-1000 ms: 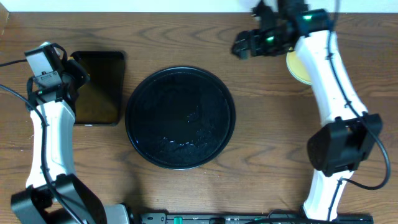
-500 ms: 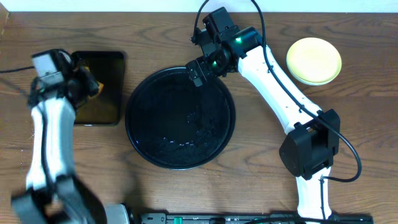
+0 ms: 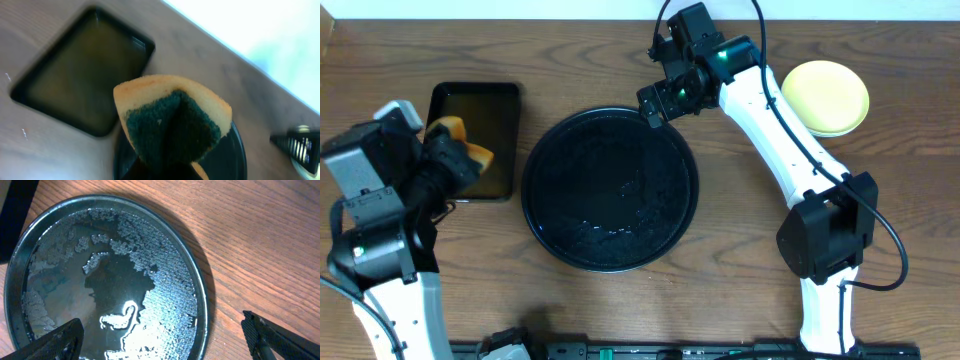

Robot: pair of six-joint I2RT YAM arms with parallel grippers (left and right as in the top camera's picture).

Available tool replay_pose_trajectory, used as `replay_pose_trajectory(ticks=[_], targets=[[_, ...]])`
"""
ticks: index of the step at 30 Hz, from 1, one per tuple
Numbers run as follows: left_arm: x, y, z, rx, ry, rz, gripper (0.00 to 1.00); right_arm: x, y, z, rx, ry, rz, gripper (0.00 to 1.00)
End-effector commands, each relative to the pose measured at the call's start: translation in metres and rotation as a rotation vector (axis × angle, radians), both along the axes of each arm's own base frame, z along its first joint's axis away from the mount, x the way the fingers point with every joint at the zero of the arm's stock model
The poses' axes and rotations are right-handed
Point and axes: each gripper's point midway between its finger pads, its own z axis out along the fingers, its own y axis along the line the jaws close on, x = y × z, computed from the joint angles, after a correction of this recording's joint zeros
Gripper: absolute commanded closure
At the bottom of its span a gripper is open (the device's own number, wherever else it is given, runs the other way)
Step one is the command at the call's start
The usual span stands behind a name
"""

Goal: Clean dirty plates on tray and stack at the side
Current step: 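Release the yellow plate and drop the sponge into the water tray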

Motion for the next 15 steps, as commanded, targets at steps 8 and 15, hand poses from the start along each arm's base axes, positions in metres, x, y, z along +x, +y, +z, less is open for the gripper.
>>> replay_pose_trajectory(ticks=[8,15], targets=[[0.021,-0.030,-0.085,-0.055,0.282,-0.106,0.93,0.001,-0.004,0.002,-0.004,-0.001,-0.001,0.01],[0.087,0.067,-0.095,0.210,0.169,0.231,0.92,-0.007,-0.008,-0.002,-0.021,0.033,-0.001,0.01]])
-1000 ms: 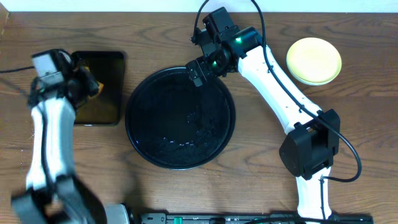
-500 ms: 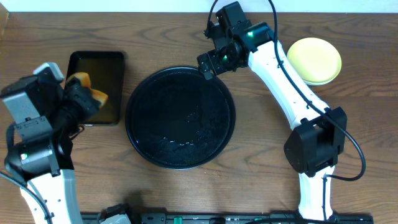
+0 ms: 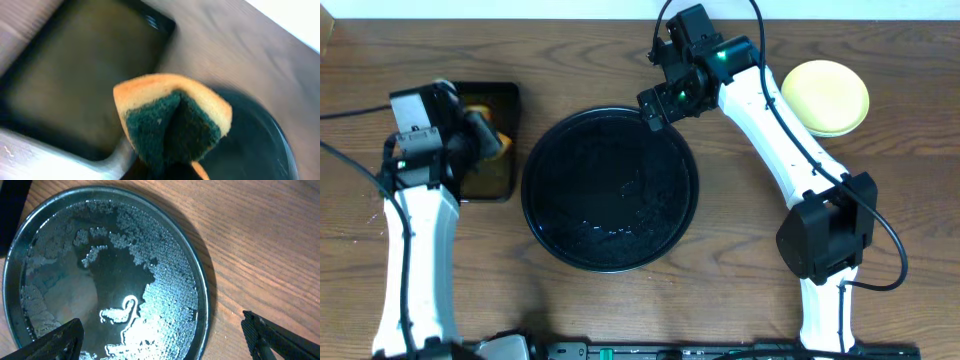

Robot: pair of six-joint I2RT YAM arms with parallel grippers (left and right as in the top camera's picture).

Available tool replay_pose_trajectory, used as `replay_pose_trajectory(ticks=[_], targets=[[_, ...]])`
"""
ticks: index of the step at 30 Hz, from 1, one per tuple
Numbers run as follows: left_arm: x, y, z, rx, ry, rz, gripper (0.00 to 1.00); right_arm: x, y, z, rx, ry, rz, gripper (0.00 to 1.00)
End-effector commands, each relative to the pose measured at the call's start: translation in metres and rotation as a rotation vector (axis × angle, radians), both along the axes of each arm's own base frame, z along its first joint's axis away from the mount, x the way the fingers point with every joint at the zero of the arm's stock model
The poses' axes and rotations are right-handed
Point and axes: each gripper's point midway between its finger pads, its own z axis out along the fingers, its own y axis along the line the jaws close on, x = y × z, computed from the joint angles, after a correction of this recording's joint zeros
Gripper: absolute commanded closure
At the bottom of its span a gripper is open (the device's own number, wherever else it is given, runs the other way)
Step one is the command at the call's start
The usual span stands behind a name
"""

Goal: Clean dirty plates on tray and stack at the side
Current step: 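Release the yellow plate and drop the sponge into the water tray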

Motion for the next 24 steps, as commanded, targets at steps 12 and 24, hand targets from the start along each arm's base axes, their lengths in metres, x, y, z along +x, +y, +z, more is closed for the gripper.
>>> replay_pose_trajectory(ticks=[12,24], targets=[[0.059,0.070,-0.129,0.091,0.131,0.203,0.88,-0.007,0.005,0.004,0.048,0.034,0.026,0.01],[0.056,0.065,-0.091,0.087,0.067,0.196,0.36,-0.016,0.017,0.015,0.131,0.059,0.061,0.01]])
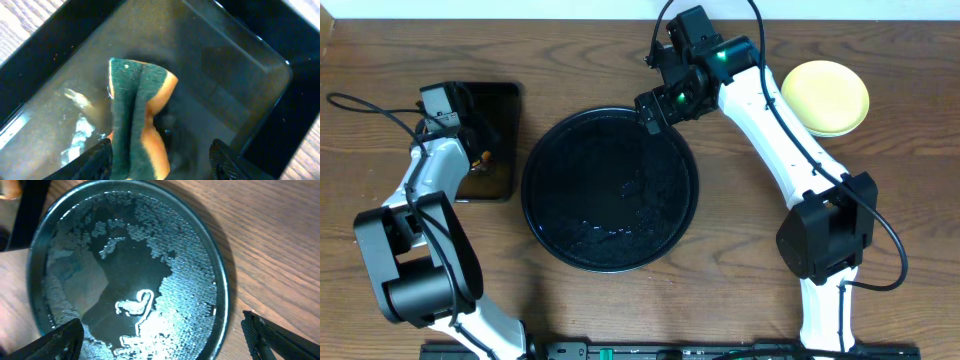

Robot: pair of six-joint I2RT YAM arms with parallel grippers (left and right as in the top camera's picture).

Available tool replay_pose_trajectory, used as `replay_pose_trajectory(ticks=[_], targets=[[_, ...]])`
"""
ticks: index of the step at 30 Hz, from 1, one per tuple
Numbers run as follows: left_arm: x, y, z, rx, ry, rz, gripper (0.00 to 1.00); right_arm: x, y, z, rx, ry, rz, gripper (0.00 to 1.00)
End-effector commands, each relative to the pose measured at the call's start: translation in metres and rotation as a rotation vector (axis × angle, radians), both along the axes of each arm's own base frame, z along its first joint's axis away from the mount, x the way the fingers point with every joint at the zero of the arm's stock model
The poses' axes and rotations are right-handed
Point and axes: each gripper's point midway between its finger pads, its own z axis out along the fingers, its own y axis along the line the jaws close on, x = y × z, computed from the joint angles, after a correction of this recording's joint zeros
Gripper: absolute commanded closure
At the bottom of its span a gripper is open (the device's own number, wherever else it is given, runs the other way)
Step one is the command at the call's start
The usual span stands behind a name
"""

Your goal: Clean dirty plates on tray and stack at the side

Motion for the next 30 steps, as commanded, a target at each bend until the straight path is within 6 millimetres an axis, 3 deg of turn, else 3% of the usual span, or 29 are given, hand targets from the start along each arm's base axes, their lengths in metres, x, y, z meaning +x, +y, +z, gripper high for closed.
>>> replay_pose_trajectory(ticks=[1,4,7,10,11,14,17,24,30], targets=[[0.002,0.000,0.063,0.033,-0.127,0.001,0.36,-0.004,0.007,0.018,0.070,-0.005,0.026,0.01],[-0.006,-0.006,0.107,0.036,-0.210,-0.012,0.30,-0.003,0.004,0.034,0.080,-0.045,0.022,0.01],[-0.021,-0.030,0.155,-0.021,-0.309,-0.083,0.30,-0.003,-0.006,0.056,0.077,-0.095,0.002,0.01],[-0.048,-0.050,0.202,-0.043,-0.400,-0.137,0.29,-0.005,-0.040,0.084,-0.026,-0.182,-0.071,0.01],[-0.055,-0.052,0.211,-0.038,-0.414,-0.138,0.18,-0.008,-0.051,0.092,-0.063,-0.202,-0.093,0.01],[-0.063,-0.054,0.223,-0.029,-0.440,-0.140,0.18,-0.030,-0.089,0.117,-0.196,-0.249,-0.144,0.01],[-0.065,-0.055,0.226,-0.026,-0.448,-0.141,0.18,-0.061,-0.118,0.125,-0.303,-0.206,-0.161,0.01],[-0.063,-0.054,0.222,-0.030,-0.438,-0.140,0.18,-0.106,-0.138,0.112,-0.391,-0.031,-0.142,0.01],[-0.063,-0.054,0.222,-0.030,-0.438,-0.140,0.18,-0.112,-0.141,0.111,-0.405,-0.007,-0.138,0.01]])
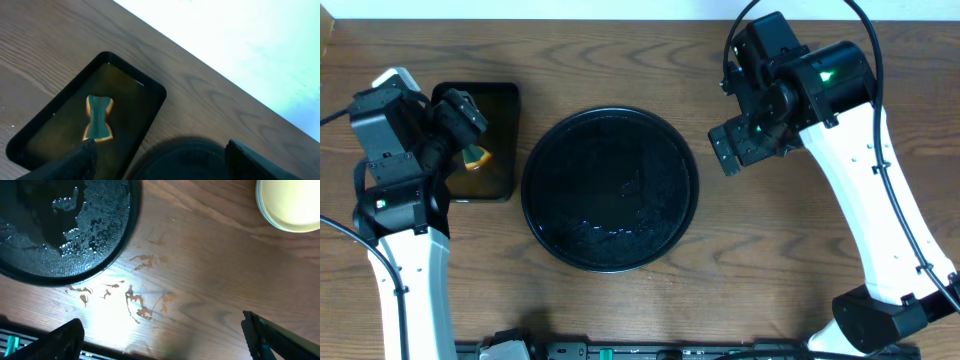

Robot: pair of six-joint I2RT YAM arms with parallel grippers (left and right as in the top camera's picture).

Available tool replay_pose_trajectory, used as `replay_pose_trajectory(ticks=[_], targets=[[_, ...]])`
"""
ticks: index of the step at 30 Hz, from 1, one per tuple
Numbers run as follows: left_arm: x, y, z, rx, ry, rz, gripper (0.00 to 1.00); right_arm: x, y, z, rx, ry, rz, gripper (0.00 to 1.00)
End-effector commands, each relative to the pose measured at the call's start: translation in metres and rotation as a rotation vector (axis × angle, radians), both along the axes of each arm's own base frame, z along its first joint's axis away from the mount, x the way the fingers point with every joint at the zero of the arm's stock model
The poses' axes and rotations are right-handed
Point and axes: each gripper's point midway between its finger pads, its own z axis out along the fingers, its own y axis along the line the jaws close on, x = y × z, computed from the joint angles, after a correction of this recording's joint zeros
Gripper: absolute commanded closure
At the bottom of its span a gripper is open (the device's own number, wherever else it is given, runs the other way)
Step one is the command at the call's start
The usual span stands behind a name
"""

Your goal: Clean dirty plates on tray and stack at the side

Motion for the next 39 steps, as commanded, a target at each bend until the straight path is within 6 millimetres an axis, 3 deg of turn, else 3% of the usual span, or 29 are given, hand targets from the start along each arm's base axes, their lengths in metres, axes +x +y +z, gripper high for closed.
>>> replay_pose_trajectory(ticks=[1,13,22,27,31,39], targets=[[0.002,-0.001,0.001,-0.002,-0.002,-0.013,0.17,0.000,-0.003,-0.001,-0.016,0.003,-0.010,0.01],[0.001,-0.002,0.001,-0.003,0.001,-0.013,0.17,-0.005,-0.008,-0.001,-0.003,0.030,-0.027,0.01],[0.001,-0.002,0.001,-0.003,0.001,-0.013,0.17,-0.005,-0.049,0.014,0.014,-0.024,-0.088,0.01],[0.001,-0.002,0.001,-0.003,0.001,-0.013,0.17,-0.003,-0.067,0.016,0.103,-0.208,-0.151,0.01],[0.001,-0.002,0.001,-0.003,0.001,-0.013,0.17,-0.009,-0.083,-0.002,0.229,-0.419,-0.196,0.01],[0.001,-0.002,0.001,-0.003,0.001,-0.013,0.17,-0.049,-0.106,-0.061,0.346,-0.760,-0.233,0.01]])
